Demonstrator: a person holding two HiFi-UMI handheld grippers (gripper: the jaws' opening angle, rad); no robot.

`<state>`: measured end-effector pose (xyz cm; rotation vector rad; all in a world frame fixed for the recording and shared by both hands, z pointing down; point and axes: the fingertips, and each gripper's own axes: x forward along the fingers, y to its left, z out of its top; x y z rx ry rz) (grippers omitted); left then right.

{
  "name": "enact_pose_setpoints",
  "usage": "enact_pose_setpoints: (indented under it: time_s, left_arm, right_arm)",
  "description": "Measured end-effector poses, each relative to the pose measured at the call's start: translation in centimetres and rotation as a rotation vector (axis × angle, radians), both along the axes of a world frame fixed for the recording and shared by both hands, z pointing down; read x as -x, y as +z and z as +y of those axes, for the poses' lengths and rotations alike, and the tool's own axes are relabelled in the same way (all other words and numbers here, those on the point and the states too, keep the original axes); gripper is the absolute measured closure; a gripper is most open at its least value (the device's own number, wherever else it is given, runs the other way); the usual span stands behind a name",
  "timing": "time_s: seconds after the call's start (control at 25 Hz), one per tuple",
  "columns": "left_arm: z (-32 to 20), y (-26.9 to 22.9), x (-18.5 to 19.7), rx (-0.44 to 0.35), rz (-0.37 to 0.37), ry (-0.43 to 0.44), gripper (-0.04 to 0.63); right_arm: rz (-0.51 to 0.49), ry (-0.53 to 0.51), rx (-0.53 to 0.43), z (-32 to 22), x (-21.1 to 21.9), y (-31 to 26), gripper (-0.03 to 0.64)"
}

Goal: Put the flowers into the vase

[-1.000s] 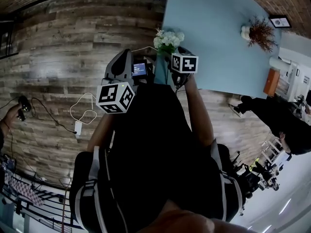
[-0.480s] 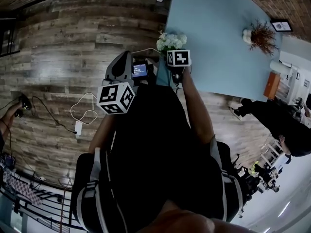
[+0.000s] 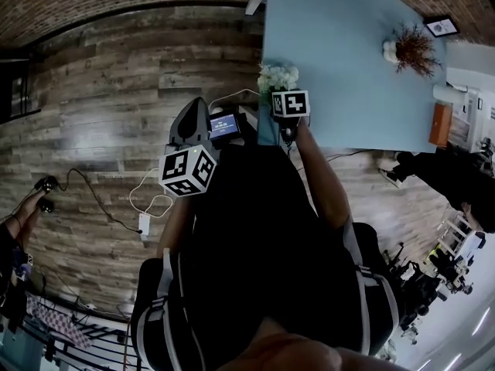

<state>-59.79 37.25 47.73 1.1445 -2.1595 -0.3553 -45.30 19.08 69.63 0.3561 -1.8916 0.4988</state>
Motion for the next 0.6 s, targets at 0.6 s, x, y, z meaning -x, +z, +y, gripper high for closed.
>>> enact_pose_setpoints:
  time_s: [0.6]
  left_arm:
    - [-1.4, 3.5, 0.1, 0.013, 0.12, 0.139, 0.558]
  right_arm:
    - [-0.534, 0.251, -0.16, -0.1, -1.7, -18.6, 0.456]
